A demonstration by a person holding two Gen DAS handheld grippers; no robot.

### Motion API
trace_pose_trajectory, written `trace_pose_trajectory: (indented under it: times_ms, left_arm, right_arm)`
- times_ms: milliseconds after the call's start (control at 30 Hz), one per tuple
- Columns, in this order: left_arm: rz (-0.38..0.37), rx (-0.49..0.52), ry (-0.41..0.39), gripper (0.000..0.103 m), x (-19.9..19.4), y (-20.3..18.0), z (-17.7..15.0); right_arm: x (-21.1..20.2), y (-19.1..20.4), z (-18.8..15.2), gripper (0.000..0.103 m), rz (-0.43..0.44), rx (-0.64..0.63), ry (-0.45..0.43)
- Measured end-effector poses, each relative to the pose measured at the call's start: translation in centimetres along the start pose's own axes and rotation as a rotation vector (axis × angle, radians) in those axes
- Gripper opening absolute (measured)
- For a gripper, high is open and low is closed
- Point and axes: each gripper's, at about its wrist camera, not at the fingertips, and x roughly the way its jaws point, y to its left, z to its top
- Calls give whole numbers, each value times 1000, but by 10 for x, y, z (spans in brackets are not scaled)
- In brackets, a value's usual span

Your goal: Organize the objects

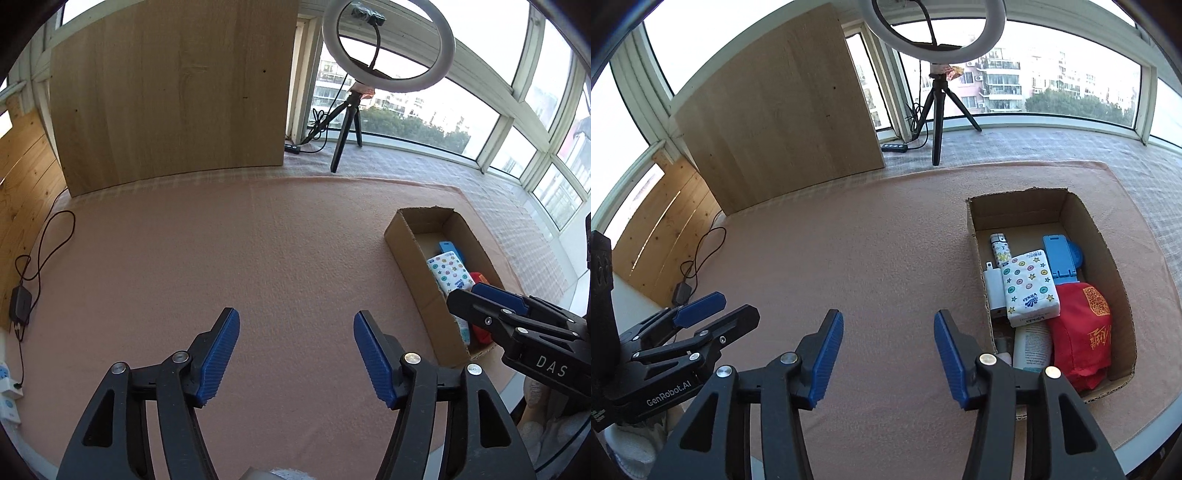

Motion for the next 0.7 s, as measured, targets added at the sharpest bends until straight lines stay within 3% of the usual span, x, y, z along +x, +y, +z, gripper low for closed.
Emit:
trace_pose_trajectory:
  times_ms: [333, 700]
  left_arm:
    - [62, -48, -14, 74, -10, 37, -3]
    - [105, -39, -10, 75, -6, 43, -7]
  right_arm:
    - [14, 34, -1, 48, 9, -40, 2]
    - [21, 48, -2, 52, -4, -68, -1]
